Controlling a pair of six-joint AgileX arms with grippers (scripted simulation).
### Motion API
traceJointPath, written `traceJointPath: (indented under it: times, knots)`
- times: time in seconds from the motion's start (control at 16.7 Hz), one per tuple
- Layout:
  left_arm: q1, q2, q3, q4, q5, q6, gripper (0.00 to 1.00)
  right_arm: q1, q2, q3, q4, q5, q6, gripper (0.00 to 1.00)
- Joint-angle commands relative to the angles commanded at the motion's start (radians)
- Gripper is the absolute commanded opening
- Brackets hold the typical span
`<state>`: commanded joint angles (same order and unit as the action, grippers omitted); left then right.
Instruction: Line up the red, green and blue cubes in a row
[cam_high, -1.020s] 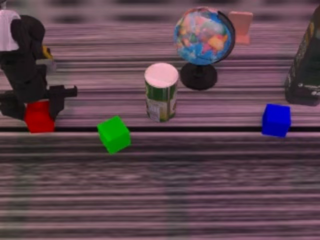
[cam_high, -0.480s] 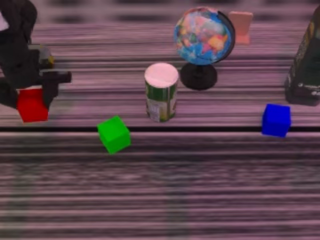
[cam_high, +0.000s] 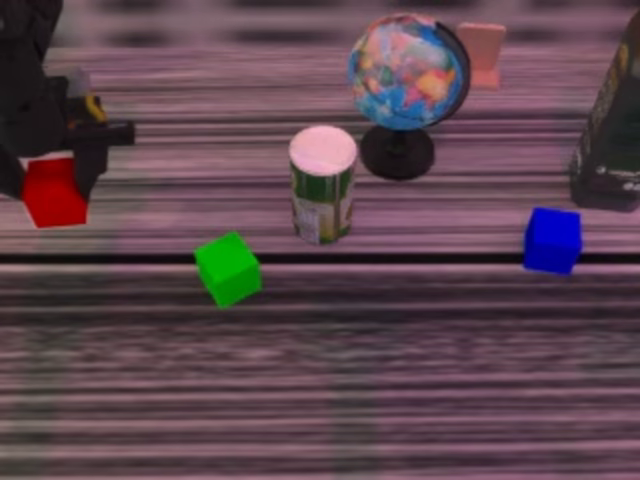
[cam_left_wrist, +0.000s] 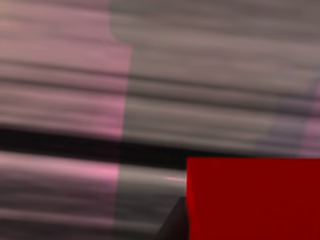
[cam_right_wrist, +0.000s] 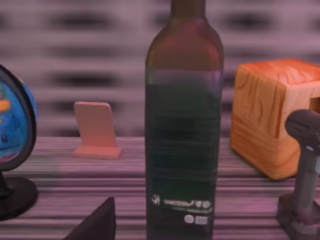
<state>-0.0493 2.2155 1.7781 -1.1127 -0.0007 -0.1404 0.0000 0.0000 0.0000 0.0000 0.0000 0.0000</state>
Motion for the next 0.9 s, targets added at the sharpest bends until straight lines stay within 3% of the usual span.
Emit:
traceJointPath:
  times: [0.24, 0.72, 0.9]
  knots:
    - [-0.108, -0.049, -0.058, 0.009, -0.003, -0.090, 0.00, 0.000, 0.000, 0.000, 0.000, 0.000, 0.000, 1.00]
    - [-0.509, -0.235, -0.286, 0.043, -0.012, -0.424, 0.00, 0.000, 0.000, 0.000, 0.000, 0.000, 0.000, 1.00]
    - [-0.568, -0.271, -0.324, 0.052, -0.015, -0.480, 0.00, 0.000, 0.000, 0.000, 0.000, 0.000, 0.000, 1.00]
